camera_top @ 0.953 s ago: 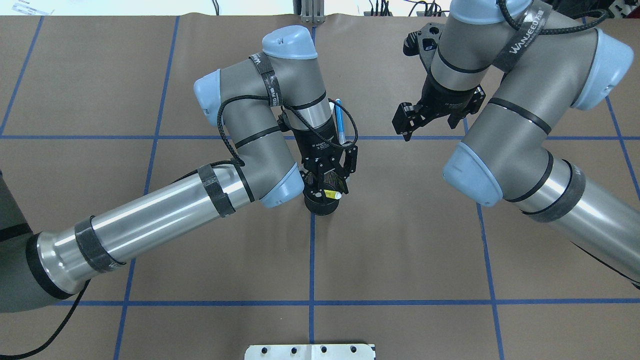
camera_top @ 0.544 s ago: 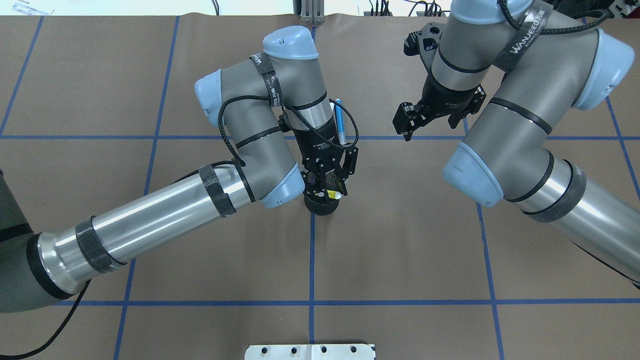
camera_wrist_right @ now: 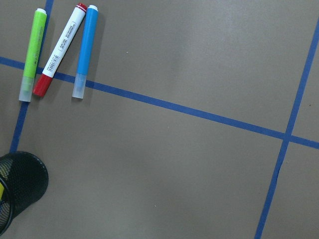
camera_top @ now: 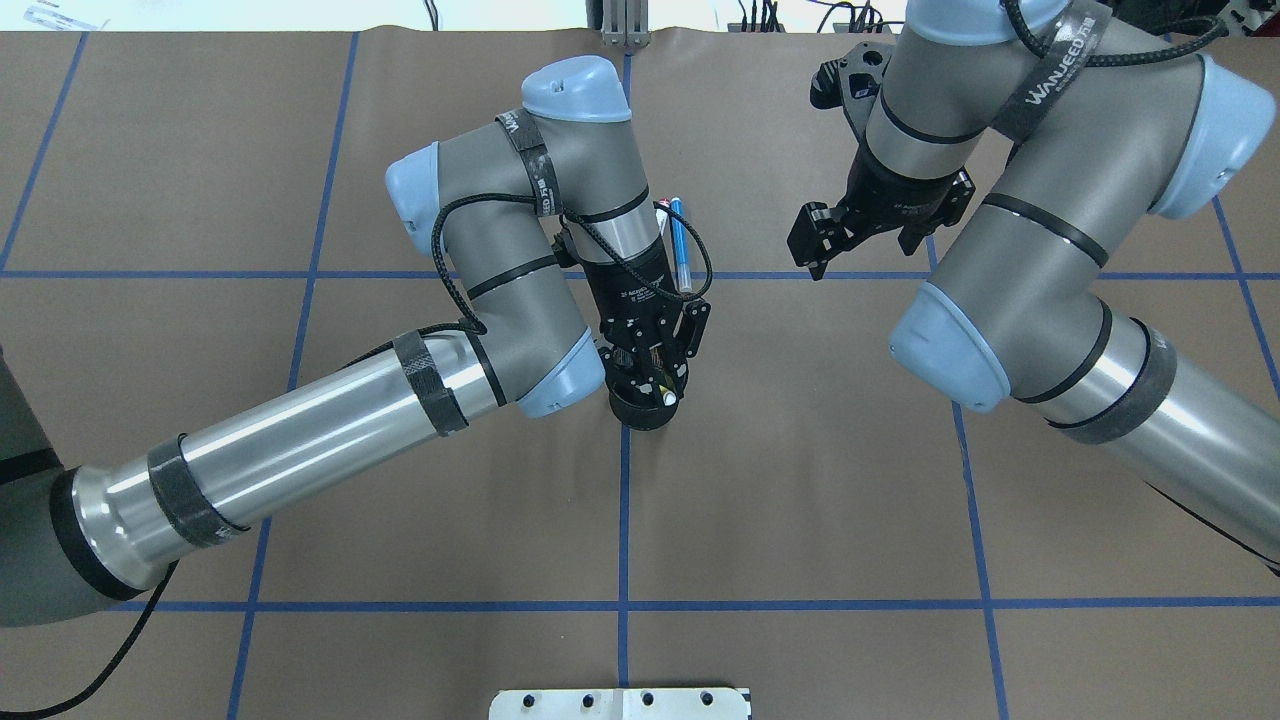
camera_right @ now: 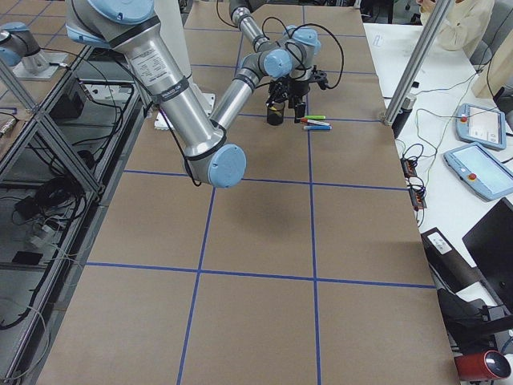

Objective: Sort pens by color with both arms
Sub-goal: 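Lift the yellow highlighter out of the cup with the left gripper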

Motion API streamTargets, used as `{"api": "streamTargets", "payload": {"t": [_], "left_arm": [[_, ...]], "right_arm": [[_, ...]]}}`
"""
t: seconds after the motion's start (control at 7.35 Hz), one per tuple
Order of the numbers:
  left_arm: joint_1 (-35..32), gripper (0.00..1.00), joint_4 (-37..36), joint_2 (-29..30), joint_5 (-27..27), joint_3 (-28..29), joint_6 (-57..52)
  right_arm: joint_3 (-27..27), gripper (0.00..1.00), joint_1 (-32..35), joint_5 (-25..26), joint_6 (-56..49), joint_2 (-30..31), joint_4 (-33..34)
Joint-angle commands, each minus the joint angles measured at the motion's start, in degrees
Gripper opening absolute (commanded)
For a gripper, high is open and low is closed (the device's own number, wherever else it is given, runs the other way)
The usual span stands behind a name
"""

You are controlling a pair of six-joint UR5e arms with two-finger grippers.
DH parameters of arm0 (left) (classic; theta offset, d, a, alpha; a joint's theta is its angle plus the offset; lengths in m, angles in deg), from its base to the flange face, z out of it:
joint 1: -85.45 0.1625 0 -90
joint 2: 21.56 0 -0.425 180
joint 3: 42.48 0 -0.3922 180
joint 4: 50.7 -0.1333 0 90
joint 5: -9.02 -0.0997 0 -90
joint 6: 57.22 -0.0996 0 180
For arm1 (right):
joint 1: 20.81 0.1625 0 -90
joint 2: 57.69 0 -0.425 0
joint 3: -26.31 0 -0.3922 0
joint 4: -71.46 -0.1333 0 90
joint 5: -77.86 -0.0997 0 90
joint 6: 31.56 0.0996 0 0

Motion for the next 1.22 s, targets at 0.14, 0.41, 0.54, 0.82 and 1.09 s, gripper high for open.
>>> {"api": "streamTargets", "payload": {"t": [0.14,0.41,0.54,0.82,1.09], "left_arm": [[-0.9,0.17,-0.7,-0.8,5.1,-2.0,0.3],[-1.9,0.17,-2.5,-2.0,5.4,-7.2,0.5],[-2.8,0.17,-3.1,-2.4,5.4,-10.0,0.5],[-4.1,0.17,-3.8,-2.8,6.2,-13.9,0.4],[-7.3,0.18,-3.5,-3.7,6.3,-18.6,-0.3]], "right_arm": [[0.2,0.98,-0.1,0.0,-0.2,-0.1,-0.1],[0.2,0.98,-0.1,0.0,-0.2,0.0,-0.1],[0.2,0.98,-0.1,0.0,-0.2,0.0,-0.1],[0.3,0.98,-0.2,0.0,-0.2,-0.2,-0.1],[-0.6,0.98,0.4,-0.1,-0.1,0.1,0.0]]}}
